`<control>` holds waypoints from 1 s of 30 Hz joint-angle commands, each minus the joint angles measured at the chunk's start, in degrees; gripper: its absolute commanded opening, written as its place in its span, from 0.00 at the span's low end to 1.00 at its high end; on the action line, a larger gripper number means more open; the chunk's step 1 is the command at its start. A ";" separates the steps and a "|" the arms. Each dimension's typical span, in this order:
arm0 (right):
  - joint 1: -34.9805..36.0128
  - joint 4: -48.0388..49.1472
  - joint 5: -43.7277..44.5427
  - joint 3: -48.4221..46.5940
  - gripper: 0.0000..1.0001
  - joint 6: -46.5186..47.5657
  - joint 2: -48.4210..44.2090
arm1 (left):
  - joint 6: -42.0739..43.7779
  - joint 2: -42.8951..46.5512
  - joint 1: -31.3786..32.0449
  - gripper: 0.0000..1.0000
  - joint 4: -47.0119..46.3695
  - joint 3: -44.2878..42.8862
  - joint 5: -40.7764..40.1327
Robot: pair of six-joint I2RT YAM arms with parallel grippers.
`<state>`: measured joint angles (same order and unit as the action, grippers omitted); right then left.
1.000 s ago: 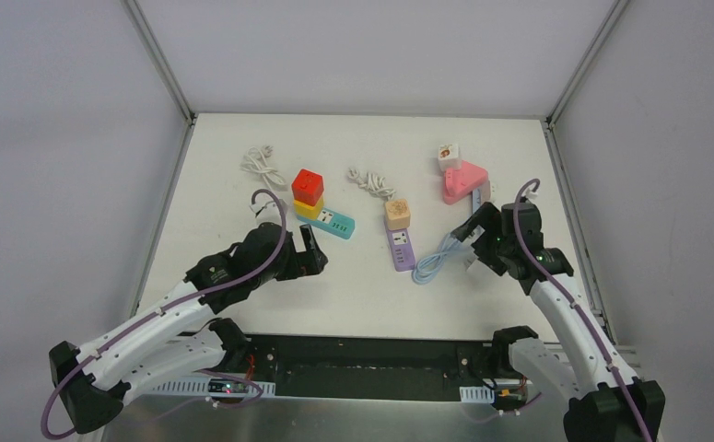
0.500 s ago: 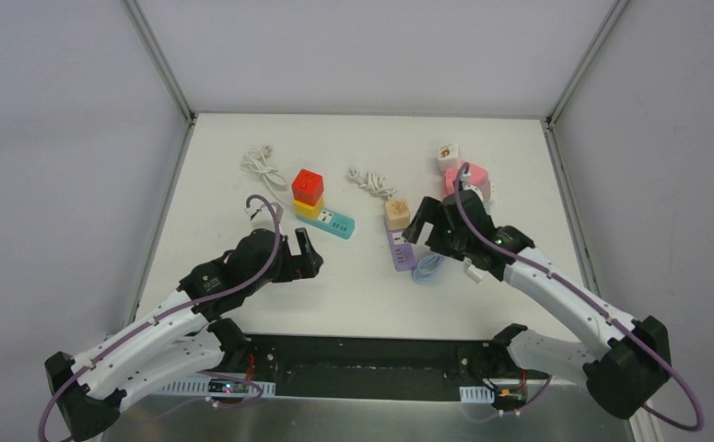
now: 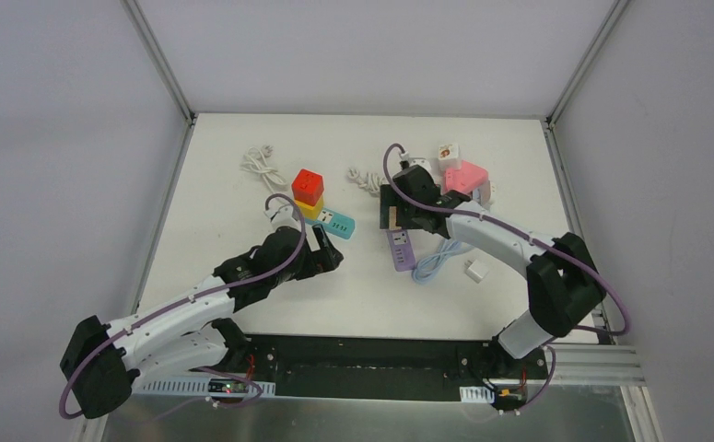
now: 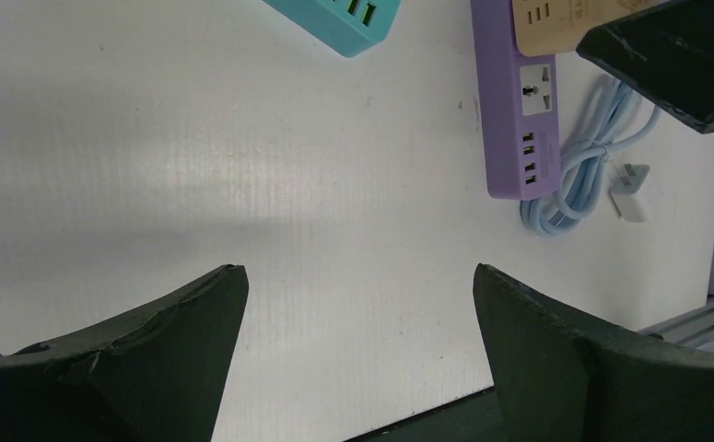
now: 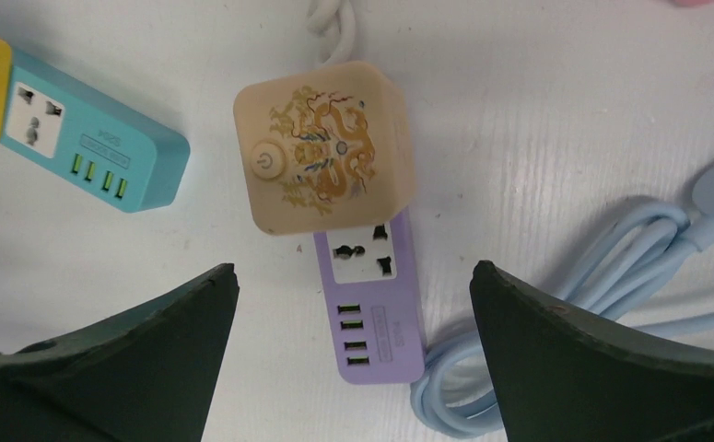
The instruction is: Pull the plug off the socket
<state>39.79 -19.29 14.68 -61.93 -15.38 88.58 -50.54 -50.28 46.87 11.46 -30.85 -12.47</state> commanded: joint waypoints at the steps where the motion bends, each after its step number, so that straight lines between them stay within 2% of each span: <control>1: 0.21 3.84 1.70 -5.78 0.99 8.43 4.57 | -4.90 -4.20 0.20 0.95 -6.69 -0.38 2.83; 7: -0.24 2.43 4.70 -8.78 0.89 8.72 9.54 | -6.23 -9.42 0.15 0.95 -8.97 -0.70 2.09; 9: -0.70 1.93 3.56 -9.25 0.82 8.29 10.66 | -6.03 -10.70 0.13 0.95 -9.80 -1.03 2.15; 14: -1.12 1.07 2.21 -9.81 0.46 4.21 12.26 | -4.78 -12.89 0.15 0.95 -12.43 -1.77 2.95; 16: -0.91 1.35 0.88 -9.77 0.34 2.19 12.20 | -4.15 -14.02 0.04 0.95 -13.36 -2.64 3.38; 23: 2.29 -3.04 0.55 -12.16 0.26 -9.13 14.19 | -2.77 -21.97 -0.72 0.90 -16.90 -6.51 8.23; 30: 3.49 -6.13 -0.33 -12.54 0.05 -16.97 15.60 | -3.33 -32.03 -0.73 0.72 -25.83 -8.36 16.32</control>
<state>42.41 -20.88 16.62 -73.45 -25.12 102.56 -54.37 -78.72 46.74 -7.03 -37.54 -1.76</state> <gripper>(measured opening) 0.615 0.749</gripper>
